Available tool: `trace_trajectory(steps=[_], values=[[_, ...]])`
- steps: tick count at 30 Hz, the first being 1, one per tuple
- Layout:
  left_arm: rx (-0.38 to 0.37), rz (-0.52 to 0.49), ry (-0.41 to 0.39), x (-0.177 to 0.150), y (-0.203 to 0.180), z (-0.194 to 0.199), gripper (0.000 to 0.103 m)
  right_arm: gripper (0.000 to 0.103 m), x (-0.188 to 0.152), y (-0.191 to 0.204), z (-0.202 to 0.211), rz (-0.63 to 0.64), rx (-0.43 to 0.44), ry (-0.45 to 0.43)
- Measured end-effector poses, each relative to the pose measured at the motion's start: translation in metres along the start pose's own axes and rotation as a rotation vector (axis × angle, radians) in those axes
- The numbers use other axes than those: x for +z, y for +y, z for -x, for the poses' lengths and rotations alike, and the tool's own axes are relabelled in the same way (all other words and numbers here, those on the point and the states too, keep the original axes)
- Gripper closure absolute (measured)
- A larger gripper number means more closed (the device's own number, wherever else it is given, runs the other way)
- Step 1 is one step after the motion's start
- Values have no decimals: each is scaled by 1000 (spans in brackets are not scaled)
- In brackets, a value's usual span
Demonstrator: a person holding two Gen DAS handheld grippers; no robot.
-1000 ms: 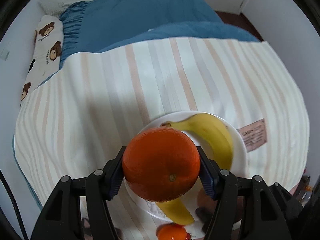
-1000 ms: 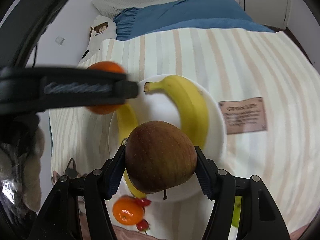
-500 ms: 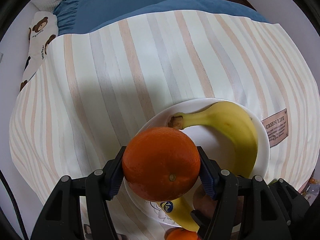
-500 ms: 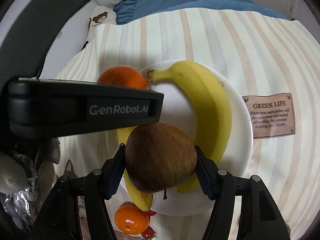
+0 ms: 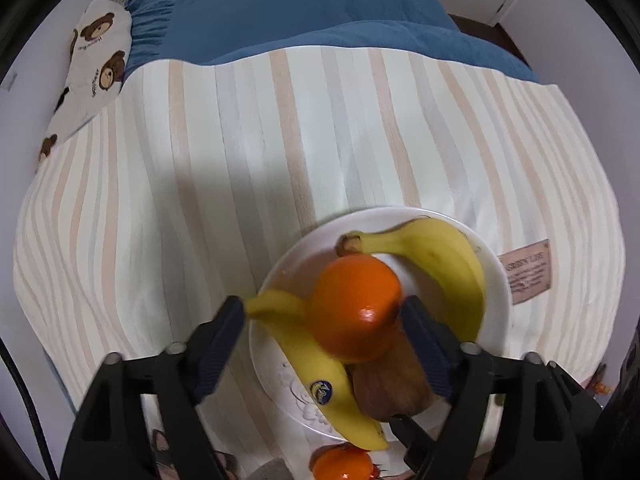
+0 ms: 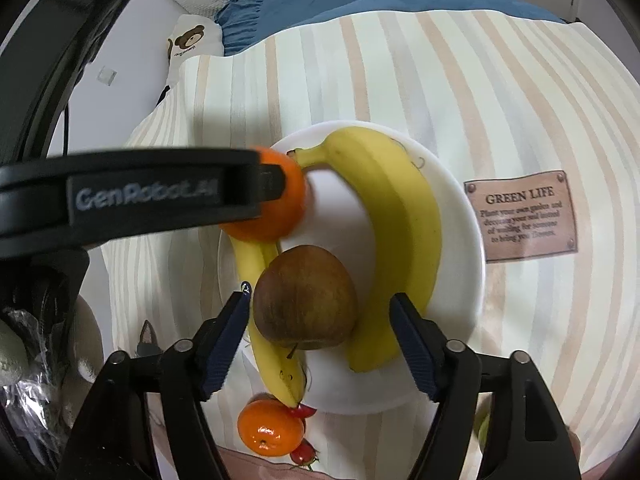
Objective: Organize fruits
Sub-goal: 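Lower the orange and brown apple onto the plate and open both tools, then lift both tools up away from the plate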
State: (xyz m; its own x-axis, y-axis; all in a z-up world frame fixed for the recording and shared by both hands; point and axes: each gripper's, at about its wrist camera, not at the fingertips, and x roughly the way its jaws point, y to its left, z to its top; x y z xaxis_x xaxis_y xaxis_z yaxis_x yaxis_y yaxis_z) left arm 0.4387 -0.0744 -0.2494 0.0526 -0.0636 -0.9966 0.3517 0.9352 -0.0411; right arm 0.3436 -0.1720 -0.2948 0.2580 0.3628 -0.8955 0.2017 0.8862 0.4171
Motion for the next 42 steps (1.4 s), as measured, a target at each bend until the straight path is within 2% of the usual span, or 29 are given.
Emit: trace_trajectory(steps=[2, 6, 13, 17, 26, 37, 42], values=[[3, 13, -10, -4, 3, 3, 20, 21, 3, -3, 4, 1, -10, -2], [-2, 48, -43, -15, 10, 12, 20, 9, 6, -7, 11, 1, -44, -2], [24, 109, -149, -51, 21, 37, 20, 8, -5, -9, 32, 49, -157, -34], [79, 122, -221, -76, 28, 51, 20, 8, -20, -8, 56, 74, -198, -72], [138, 122, -395, -141, 25, 107, 20, 8, -57, 13, 113, 128, -228, -189], [123, 160, -518, -214, 13, 166, 20, 8, -111, 50, 191, 240, -271, -358], [128, 156, -568, -241, 5, 191, 20, 8, -130, 59, 220, 265, -260, -400]])
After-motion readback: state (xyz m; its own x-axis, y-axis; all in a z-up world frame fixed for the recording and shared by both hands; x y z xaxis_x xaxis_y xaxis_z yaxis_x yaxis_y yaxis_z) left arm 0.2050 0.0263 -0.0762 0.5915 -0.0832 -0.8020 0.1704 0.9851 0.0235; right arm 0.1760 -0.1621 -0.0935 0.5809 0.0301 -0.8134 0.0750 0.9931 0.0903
